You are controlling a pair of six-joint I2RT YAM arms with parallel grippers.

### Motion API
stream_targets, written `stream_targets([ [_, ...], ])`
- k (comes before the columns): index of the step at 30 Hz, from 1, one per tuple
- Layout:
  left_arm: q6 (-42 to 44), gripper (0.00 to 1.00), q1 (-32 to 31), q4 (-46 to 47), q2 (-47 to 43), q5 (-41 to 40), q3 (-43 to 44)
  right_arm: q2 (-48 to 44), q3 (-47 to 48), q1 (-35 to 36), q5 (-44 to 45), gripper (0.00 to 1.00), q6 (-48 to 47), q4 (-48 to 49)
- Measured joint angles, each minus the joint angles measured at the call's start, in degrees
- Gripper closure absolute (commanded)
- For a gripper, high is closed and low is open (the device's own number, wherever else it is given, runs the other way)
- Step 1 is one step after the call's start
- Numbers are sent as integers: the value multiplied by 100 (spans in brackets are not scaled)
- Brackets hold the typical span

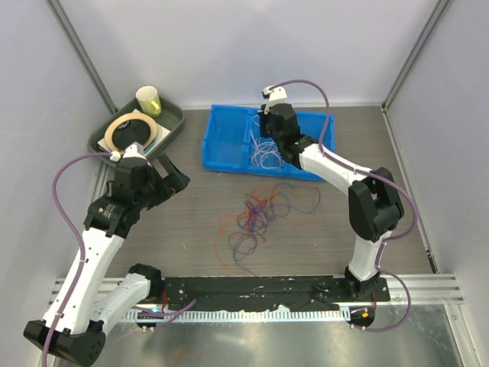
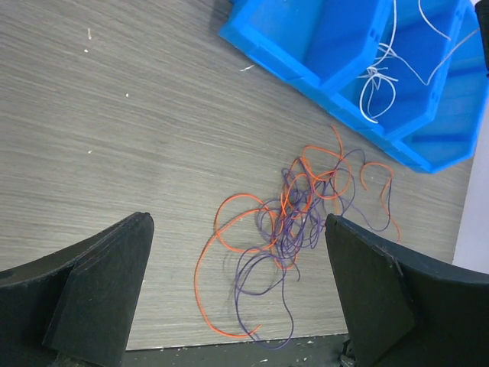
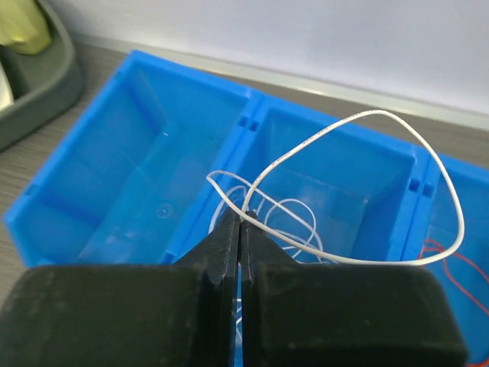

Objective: Untangle the cables

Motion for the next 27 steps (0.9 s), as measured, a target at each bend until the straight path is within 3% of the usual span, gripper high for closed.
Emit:
stream_targets([
  [6,70,0,0,-160,-15,-81,-28,645,31,-247,31,99,470,-114],
  [9,103,0,0,-199,-76,-85,-129,981,50,-323,52,87,763,-376],
  [10,116,0,0,-219,-98,-83,-164,1060,50,-332,46,77,852,-470],
  [16,179,0,0,-310,-160,-7,-304,1056,105,-328,-94,50,1097,-846],
  [22,295,0,0,-306,2,426,-485,223,109,-293,-321,34,1150,-1196],
  [27,319,0,0,-90,302,1040,-785,-1095,-173,-190,-505,32,1104,-1283],
])
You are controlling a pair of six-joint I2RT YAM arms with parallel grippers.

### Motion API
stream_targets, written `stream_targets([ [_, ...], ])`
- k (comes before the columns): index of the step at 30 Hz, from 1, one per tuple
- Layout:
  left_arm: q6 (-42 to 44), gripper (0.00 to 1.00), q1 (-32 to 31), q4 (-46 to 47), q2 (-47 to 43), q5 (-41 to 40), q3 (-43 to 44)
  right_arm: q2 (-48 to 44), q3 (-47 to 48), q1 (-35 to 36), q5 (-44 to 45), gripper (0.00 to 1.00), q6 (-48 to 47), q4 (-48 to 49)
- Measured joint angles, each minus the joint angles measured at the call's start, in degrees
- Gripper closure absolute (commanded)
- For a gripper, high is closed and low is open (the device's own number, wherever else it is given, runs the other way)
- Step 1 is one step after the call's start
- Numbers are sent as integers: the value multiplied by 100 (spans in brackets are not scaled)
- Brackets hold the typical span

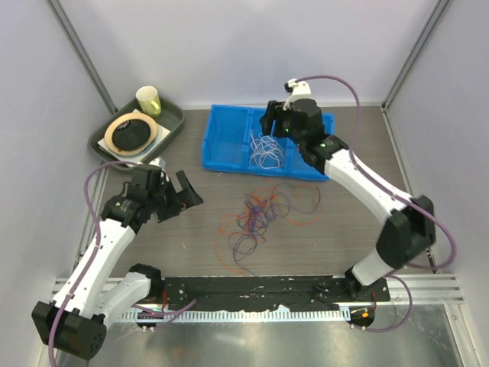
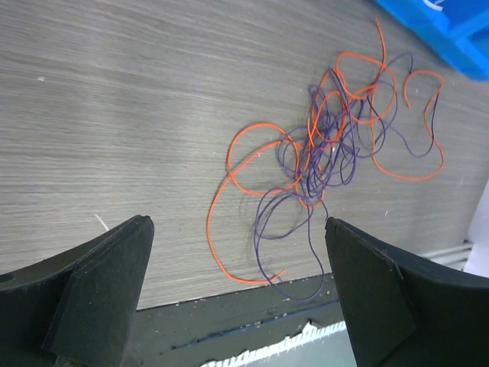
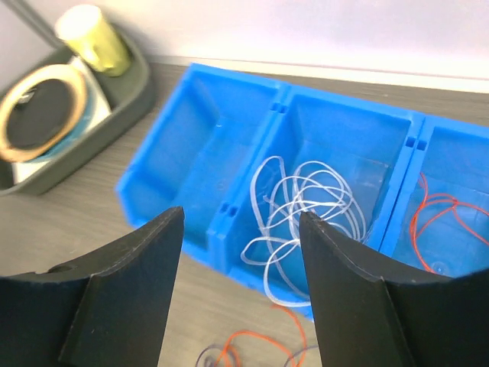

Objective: Untangle the cables

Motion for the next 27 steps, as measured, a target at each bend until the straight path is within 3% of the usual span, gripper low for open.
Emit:
stream_targets([
  [5,-83,0,-42,470,240,481,-472,-1508,-1119,555,-68,32,92,83],
  [8,-109,0,-50,634,444,601,-647,-1729,-1659,1272,-11,34,328,17],
  [13,-234,0,-61,798,634,662,-861,-704,-1805,2197,155,42,638,-409],
  [19,-337,0,-72,835,568,649,-1023,809,-1344,2347,667,46,649,-1128],
  [27,-378,0,-72,804,254,509,-1132,1167,-911,2428,1298,48,603,-1427],
])
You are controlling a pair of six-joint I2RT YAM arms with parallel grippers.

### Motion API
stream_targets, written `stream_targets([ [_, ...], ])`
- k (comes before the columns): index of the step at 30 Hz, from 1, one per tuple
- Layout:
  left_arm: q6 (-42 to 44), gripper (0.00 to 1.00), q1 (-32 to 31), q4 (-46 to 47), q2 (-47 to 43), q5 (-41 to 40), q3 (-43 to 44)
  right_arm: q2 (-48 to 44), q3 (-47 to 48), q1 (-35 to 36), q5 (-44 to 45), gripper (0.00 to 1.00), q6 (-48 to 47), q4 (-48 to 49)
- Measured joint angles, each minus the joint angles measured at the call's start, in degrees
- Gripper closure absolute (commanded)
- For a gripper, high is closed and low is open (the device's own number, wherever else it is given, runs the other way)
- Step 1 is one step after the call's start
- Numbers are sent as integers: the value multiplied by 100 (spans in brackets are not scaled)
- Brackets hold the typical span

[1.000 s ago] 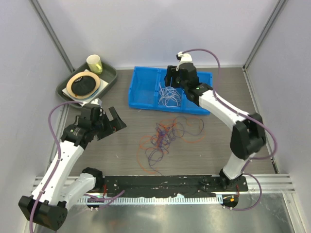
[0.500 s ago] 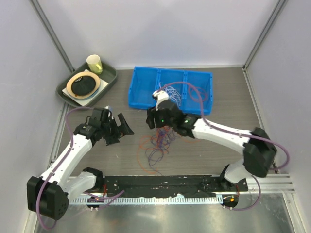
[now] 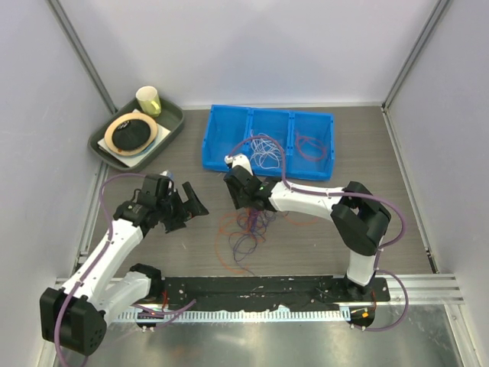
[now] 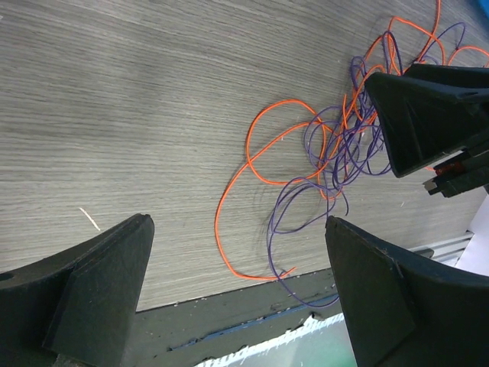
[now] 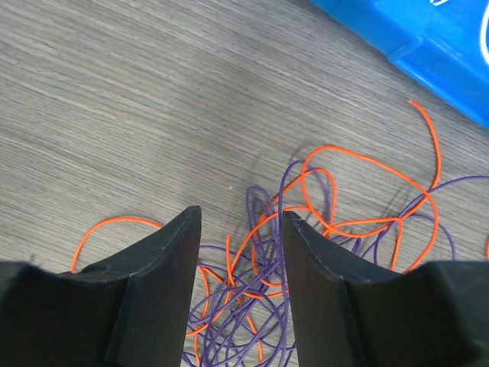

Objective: Untangle the cables

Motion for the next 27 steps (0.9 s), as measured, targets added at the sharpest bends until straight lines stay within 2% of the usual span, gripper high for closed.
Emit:
stream_targets([
  [10,0,0,0,-28,-2,-85,0,-9,7,22,592,50,-138,-184],
  [13,-2,0,0,-28,9,-87,0,-11,-17,22,697,57,-173,-247],
  [14,-2,0,0,-28,22,-85,0,-11,-26,22,710,62,-173,-264],
  [18,-2,0,0,-28,109,-85,0,-11,-39,22,748,68,-188,-326],
  [19,-2,0,0,-26,129,-83,0,-11,-39,22,748,74,-190,-330],
  [20,-2,0,0,-24,140,-76,2,-11,-39,22,750,76,-188,-334],
  [27,2,0,0,-9,122,50,101,-11,-39,22,710,73,-278,-363],
])
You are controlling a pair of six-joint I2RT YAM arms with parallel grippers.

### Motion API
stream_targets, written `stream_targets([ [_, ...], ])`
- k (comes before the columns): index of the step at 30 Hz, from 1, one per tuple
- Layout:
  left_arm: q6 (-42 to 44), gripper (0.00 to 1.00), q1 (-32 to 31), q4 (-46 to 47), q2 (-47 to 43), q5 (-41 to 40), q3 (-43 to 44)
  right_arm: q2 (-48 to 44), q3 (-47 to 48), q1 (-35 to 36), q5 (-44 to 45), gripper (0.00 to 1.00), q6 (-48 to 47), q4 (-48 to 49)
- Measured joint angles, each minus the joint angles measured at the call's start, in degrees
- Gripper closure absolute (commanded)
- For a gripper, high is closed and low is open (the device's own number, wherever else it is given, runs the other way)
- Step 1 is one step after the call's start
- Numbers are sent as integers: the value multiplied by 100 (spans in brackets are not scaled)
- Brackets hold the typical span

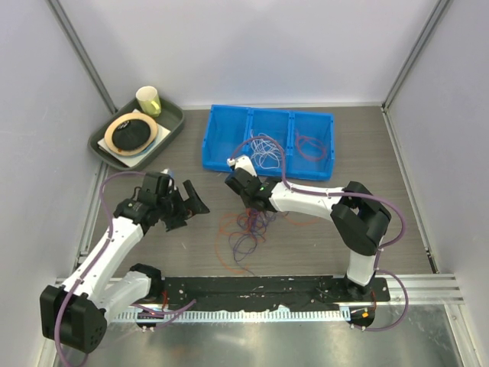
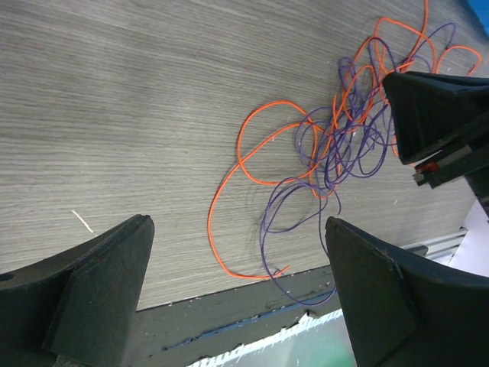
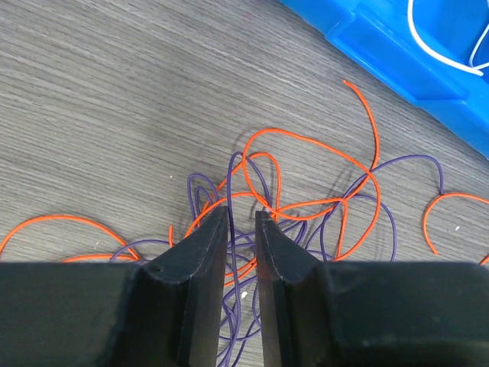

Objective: Untangle the cables

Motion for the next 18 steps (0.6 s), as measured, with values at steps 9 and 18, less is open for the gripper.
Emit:
stream_targets([
  [9,20,0,0,-28,-179,-17,179,212,-35,0,-61,99,33,-33],
  [18,24,0,0,173,-190,409,142,-1281,-330,11,-944,99,-105,170],
])
